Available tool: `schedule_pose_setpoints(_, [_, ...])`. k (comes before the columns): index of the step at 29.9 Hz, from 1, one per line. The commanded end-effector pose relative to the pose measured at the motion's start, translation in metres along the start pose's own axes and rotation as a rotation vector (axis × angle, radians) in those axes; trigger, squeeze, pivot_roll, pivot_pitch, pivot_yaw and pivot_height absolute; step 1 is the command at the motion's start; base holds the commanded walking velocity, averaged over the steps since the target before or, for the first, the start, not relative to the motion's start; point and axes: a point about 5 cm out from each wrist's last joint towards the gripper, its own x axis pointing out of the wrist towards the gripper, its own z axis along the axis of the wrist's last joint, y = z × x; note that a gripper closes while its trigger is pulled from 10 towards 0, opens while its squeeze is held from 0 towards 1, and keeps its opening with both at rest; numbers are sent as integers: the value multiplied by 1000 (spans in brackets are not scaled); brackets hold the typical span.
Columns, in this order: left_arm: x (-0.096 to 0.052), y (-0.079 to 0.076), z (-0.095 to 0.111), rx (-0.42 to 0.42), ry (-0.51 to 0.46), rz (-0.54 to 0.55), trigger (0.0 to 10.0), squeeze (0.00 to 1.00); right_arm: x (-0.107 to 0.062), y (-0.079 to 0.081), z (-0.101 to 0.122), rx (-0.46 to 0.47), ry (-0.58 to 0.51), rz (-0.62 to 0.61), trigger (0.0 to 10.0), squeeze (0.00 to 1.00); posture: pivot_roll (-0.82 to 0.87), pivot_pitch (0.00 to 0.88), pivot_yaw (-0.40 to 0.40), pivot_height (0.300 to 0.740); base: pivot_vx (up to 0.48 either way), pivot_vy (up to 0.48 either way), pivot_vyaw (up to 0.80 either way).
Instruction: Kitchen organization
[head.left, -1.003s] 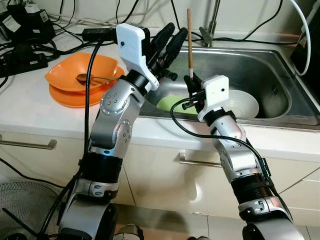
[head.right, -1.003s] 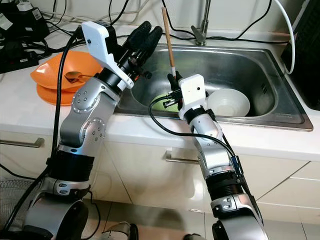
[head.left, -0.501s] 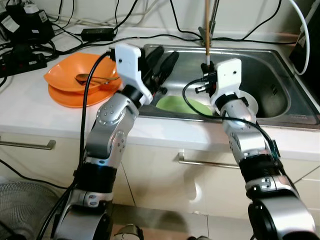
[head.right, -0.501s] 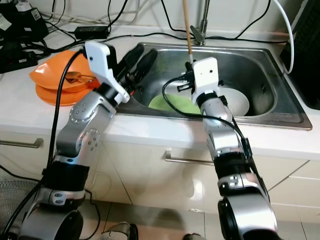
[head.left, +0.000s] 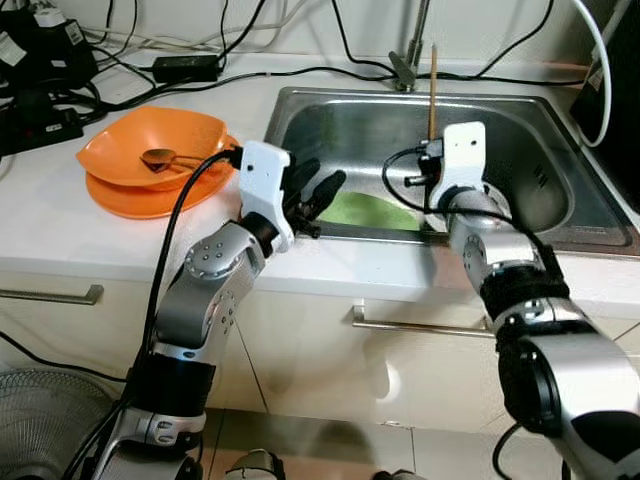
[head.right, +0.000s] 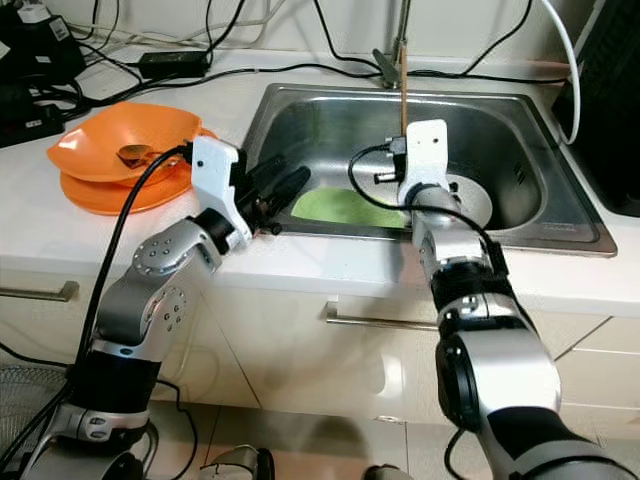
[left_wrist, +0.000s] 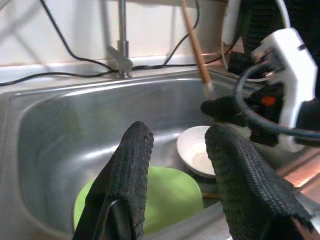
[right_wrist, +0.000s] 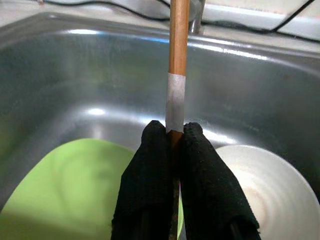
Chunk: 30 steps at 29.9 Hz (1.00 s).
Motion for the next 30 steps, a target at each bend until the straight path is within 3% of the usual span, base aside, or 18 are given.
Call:
schedule_pose_setpoints(1, [-3,-5,-1,5,16,-23,10000,0,1,0,-4,14,40,4,10000,0,97,51,0,740,0,0,0])
schedule_pose_setpoints(30, [-15,-25,-14,-16,134,-93,10000,0,-2,13,-36,22,180,36,10000,0,153,77,-19,740,0,0,0])
